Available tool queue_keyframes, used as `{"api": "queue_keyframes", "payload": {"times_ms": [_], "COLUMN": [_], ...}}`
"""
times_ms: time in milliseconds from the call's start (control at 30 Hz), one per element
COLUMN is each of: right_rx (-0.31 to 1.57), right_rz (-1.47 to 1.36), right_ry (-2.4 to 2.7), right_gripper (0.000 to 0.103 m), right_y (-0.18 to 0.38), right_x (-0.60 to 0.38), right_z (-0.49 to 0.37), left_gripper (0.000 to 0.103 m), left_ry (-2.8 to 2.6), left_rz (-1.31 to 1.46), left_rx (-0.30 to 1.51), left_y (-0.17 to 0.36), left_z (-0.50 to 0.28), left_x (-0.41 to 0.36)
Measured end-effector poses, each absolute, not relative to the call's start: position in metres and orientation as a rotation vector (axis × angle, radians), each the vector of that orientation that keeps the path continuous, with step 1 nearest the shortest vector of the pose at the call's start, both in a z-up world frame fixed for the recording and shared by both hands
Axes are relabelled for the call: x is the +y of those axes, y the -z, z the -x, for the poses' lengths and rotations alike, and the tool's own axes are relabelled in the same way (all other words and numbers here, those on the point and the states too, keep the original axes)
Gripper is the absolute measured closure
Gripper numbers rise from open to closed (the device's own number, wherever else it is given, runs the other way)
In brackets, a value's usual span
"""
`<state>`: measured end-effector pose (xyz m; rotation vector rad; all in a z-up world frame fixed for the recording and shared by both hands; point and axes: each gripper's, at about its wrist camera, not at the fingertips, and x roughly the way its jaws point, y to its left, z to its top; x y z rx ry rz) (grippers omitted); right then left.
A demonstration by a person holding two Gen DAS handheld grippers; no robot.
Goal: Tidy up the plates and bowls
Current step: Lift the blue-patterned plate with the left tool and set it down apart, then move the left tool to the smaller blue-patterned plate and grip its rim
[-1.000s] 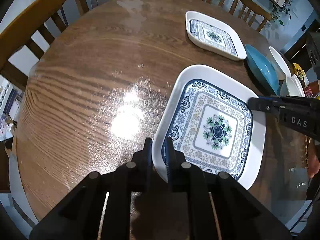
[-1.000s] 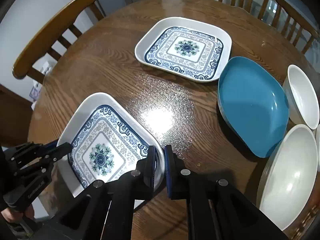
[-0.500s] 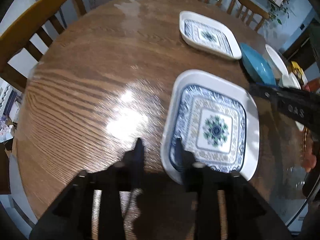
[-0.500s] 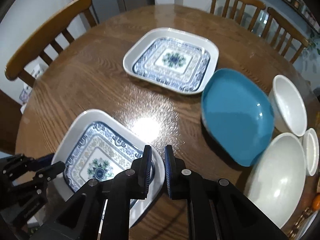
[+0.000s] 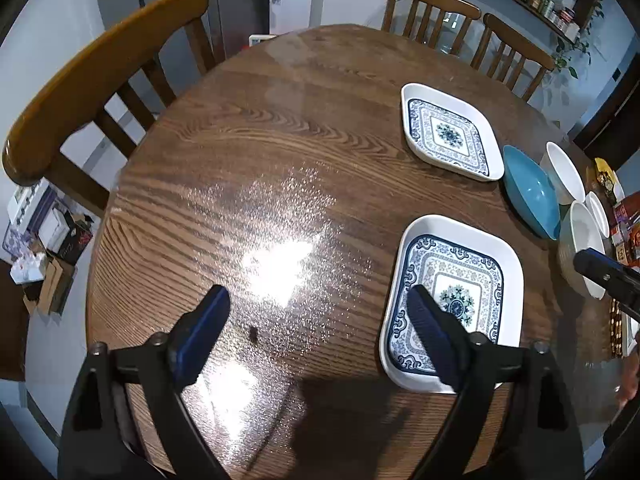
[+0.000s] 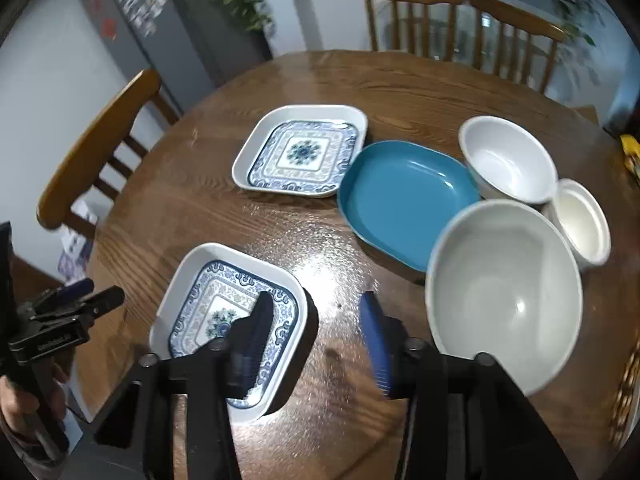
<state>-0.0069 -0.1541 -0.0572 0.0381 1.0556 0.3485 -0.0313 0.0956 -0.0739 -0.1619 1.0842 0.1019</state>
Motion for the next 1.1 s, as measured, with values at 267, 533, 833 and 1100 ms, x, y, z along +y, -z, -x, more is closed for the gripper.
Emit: {"api": "queue_keyframes", "payload": {"times_ms": [267,533,833,1100], "right_rx": [0.997,0.944,0.871,0.826], "right_rz": [-0.081,-0.045,-0.021,0.019], "right_ry": [-0.274,-0.231,-0.222,-0.213], "right_gripper": [0.034,0.034,0.034,0.034], "right_y": [0.039,0.019,-0.011,-0.032], "right_x": [-0.159,-0.154,-0.150,-0.145], "right_z": [0.031,0.045,0.043,0.020], "left_gripper": [0.001,0.001,0.001,0.001], "left_ry": [-0.042,0.059,0.119,0.132], "left_rz": [0.072,0.026,-0.034,-0.048], "left_rx": [1.059,0.993,0.850,0.765], "left_y": [0.059,0.022,-0.035,-0.071], "left_z": [0.030,0.027,0.012,-0.012], "left_x": [0.074,0.047,0.026,0.017]}}
